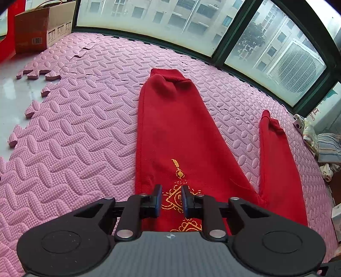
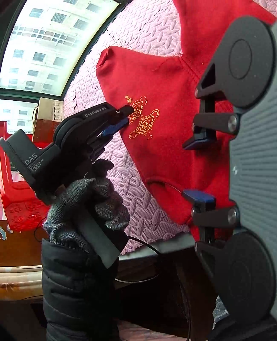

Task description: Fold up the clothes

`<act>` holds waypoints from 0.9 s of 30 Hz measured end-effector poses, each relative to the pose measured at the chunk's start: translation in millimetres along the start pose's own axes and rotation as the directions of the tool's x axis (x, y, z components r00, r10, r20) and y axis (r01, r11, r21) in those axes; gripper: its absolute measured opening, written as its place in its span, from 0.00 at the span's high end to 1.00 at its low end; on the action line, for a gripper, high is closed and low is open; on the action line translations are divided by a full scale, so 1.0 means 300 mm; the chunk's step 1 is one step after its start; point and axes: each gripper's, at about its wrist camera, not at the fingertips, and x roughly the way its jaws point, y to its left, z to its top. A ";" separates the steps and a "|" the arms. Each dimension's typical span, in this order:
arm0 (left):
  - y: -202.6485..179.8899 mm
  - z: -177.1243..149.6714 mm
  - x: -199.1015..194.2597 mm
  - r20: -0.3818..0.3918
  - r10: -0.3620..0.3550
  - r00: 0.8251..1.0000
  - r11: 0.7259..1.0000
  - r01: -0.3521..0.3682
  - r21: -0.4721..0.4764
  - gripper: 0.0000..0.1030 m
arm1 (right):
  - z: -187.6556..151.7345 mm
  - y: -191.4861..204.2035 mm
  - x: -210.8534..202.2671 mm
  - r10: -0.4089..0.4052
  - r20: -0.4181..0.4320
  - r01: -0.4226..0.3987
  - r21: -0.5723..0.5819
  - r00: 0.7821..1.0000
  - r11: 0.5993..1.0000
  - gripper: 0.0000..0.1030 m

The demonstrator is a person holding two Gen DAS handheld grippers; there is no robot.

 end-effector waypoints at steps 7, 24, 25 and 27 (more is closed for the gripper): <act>-0.032 -0.024 -0.054 0.013 0.009 1.000 1.000 -0.009 0.022 0.78 | -0.047 -0.062 -0.103 0.002 0.017 -0.004 0.119 1.000 0.993 0.58; -0.189 -0.274 -0.183 -0.023 -0.066 0.998 0.976 0.069 0.208 0.74 | -0.287 -0.155 -0.323 -0.161 -0.037 0.165 0.311 0.986 0.936 0.57; -0.201 -0.273 -0.198 -0.017 -0.070 0.997 0.973 0.072 0.218 0.74 | -0.286 -0.158 -0.337 -0.162 -0.027 0.162 0.319 0.986 0.934 0.57; -0.239 -0.276 -0.224 -0.002 -0.085 0.996 0.963 0.083 0.257 0.74 | -0.286 -0.179 -0.359 -0.168 -0.007 0.160 0.350 0.986 0.923 0.57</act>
